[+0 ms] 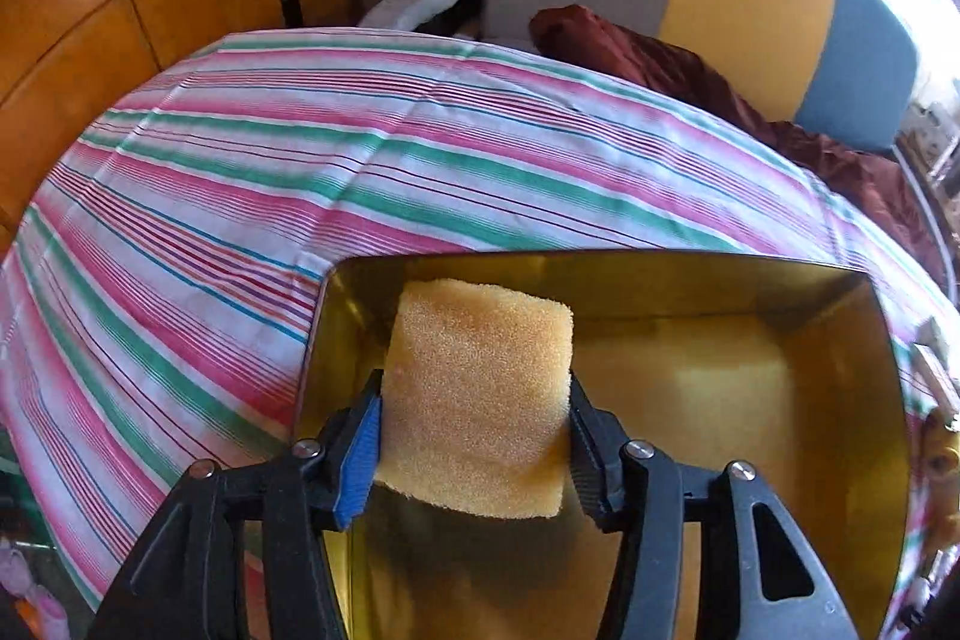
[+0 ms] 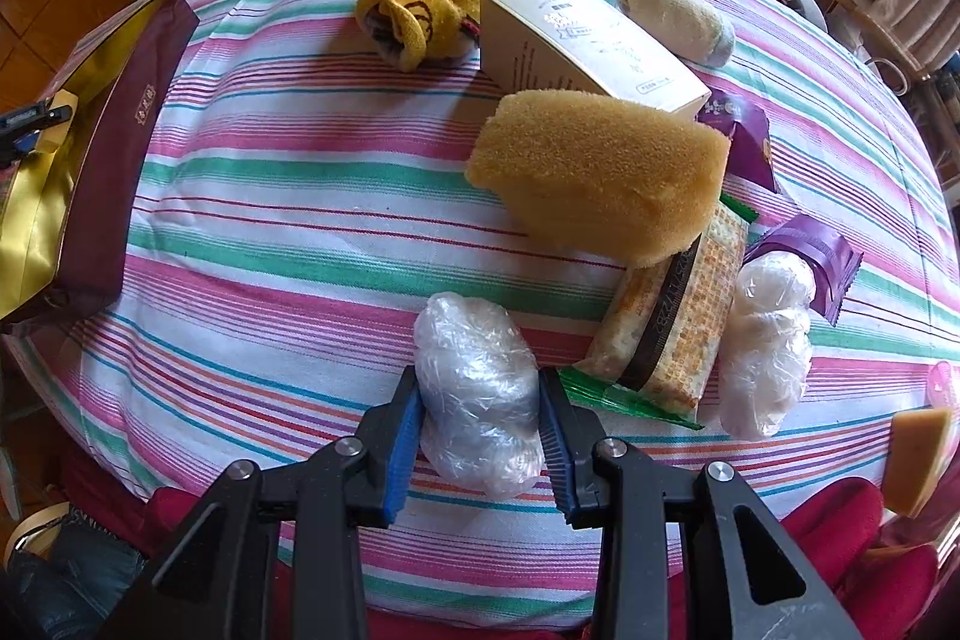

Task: Organize objects
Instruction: 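Carry the yellow sponge into the gold tray and open the left tool, then carry the plastic-wrapped bundle into the gold tray and open the right tool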

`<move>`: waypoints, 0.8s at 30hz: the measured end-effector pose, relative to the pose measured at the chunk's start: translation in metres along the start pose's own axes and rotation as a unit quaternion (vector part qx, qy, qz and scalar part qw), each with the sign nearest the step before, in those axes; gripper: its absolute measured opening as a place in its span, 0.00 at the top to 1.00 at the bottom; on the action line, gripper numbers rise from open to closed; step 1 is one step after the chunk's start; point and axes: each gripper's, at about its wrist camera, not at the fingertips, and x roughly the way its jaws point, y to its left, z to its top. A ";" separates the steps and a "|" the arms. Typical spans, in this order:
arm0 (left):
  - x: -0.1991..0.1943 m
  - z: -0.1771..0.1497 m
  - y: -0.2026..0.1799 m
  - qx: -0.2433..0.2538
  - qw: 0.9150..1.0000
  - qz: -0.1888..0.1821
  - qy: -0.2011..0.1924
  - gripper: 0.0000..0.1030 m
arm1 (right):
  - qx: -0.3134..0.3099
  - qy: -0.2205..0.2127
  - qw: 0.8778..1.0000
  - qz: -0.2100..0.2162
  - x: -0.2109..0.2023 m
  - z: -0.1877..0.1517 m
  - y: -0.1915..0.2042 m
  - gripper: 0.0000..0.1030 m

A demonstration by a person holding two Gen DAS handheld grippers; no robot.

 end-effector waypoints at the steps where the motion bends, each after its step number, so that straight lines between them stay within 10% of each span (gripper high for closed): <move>1: 0.001 0.001 -0.001 0.004 1.000 0.005 -0.002 0.45 | -0.001 0.001 1.000 -0.001 0.000 0.001 -0.001 0.64; 6: -0.015 -0.002 -0.002 0.000 1.000 -0.015 -0.013 0.29 | -0.006 0.002 1.000 -0.008 -0.003 0.007 -0.005 0.64; 24: -0.152 -0.129 -0.014 0.044 0.989 -0.078 -0.117 0.29 | -0.017 -0.006 1.000 -0.025 -0.024 0.030 -0.027 0.64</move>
